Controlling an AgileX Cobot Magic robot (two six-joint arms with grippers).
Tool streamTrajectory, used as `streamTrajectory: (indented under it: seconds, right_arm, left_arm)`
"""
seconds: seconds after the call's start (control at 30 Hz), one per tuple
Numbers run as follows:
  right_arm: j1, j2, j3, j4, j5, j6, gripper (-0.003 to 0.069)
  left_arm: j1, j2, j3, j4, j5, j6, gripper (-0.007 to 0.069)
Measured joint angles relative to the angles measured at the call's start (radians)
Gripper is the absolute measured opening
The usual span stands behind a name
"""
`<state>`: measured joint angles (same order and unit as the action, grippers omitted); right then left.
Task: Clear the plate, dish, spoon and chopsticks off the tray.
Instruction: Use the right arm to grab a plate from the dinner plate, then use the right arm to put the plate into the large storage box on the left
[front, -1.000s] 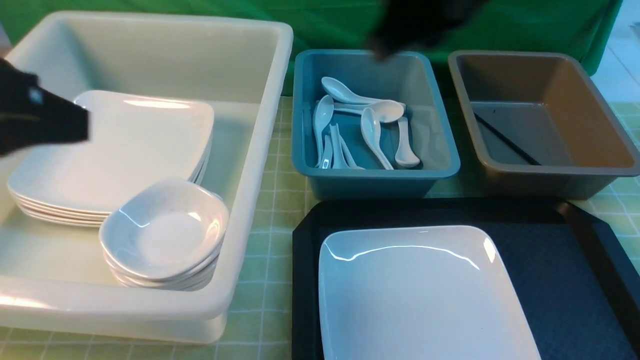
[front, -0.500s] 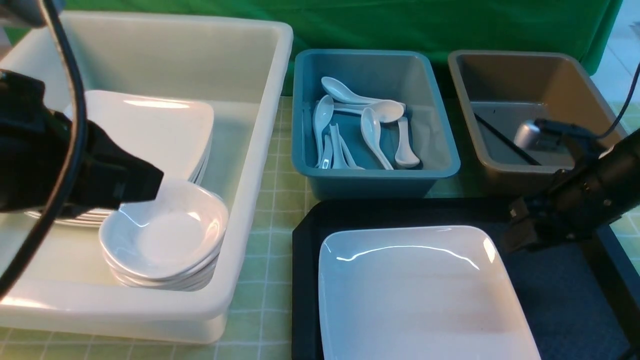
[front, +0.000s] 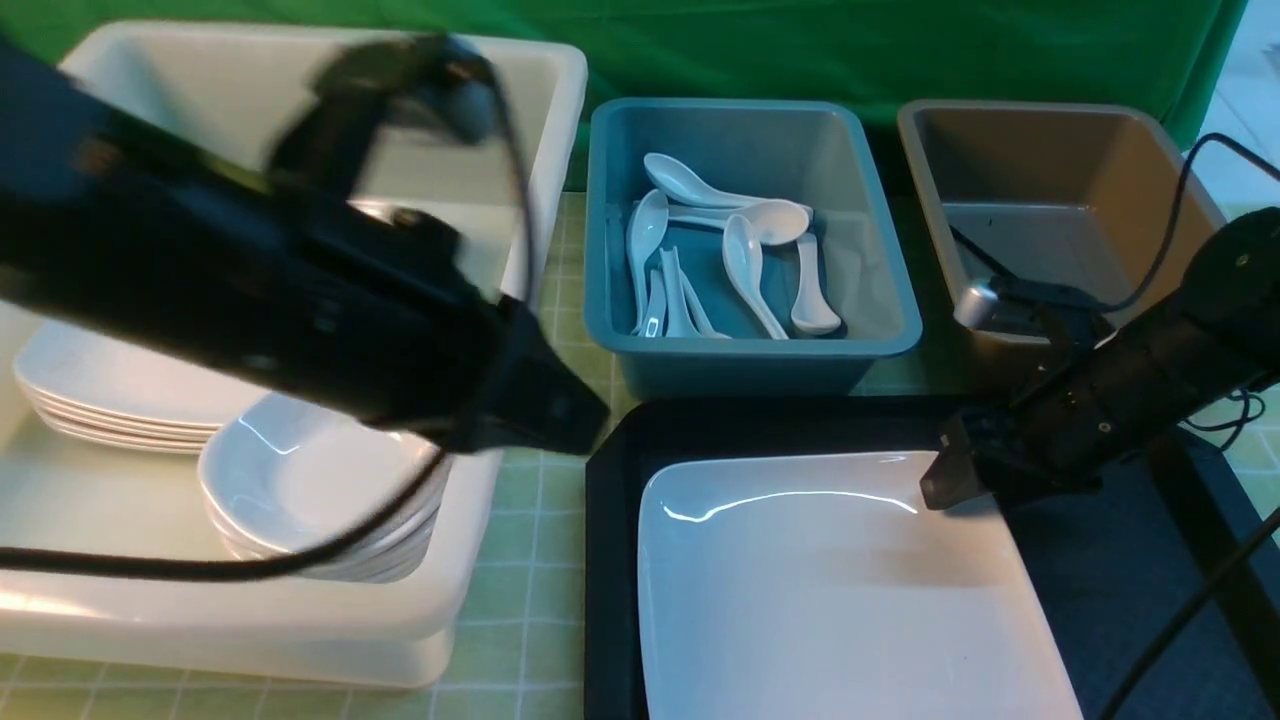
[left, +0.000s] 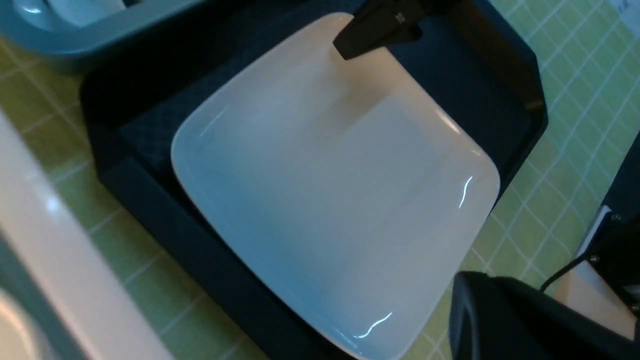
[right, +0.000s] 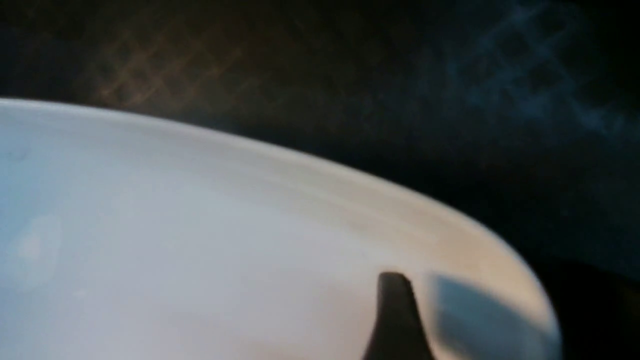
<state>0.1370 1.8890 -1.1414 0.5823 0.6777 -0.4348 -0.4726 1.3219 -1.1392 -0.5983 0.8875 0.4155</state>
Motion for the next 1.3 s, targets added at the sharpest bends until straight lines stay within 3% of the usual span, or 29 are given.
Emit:
streamTrajectory:
  seconds: [0.1,0.17,0.27,0.5,0.63,0.9,1.07,1.3]
  right_arm:
    - [0.02,0.0,0.0,-0.001,-0.016,-0.004,0.0356]
    - [0.028,0.0,0.0,-0.009,-0.023,-0.031,0.0258]
    - [0.03,0.001,-0.001,-0.012,-0.008,-0.061,0.0182]
    - [0.024,-0.051,-0.002,-0.02,0.058,-0.079,0.0145]
    - [0.024,-0.17,-0.002,-0.021,0.097,-0.08,0.0079]
    - [0.024,-0.422,-0.004,-0.029,0.114,-0.049,0.0024]
    - [0.024,-0.488,-0.077,-0.056,0.149,-0.035,0.0025]
    - [0.033,-0.5,-0.281,-0.043,0.176,-0.002,0.0025]
  left_arm:
    - [-0.061,0.063,0.0,0.043,-0.057,-0.029,-0.0003]
    - [-0.079,0.094,0.0,0.056,-0.083,-0.042,-0.0003]
    - [-0.085,0.108,0.0,0.068,-0.093,-0.045,-0.0003]
    - [-0.085,0.074,0.0,0.19,-0.096,-0.13,-0.0003]
    - [-0.085,0.029,0.0,0.309,-0.094,-0.216,-0.0003]
    - [-0.079,-0.055,0.0,0.669,-0.062,-0.483,-0.0003]
    - [0.039,-0.06,0.0,0.715,-0.017,-0.541,-0.0003]
    - [0.309,-0.082,0.0,0.587,-0.031,-0.474,-0.0003]
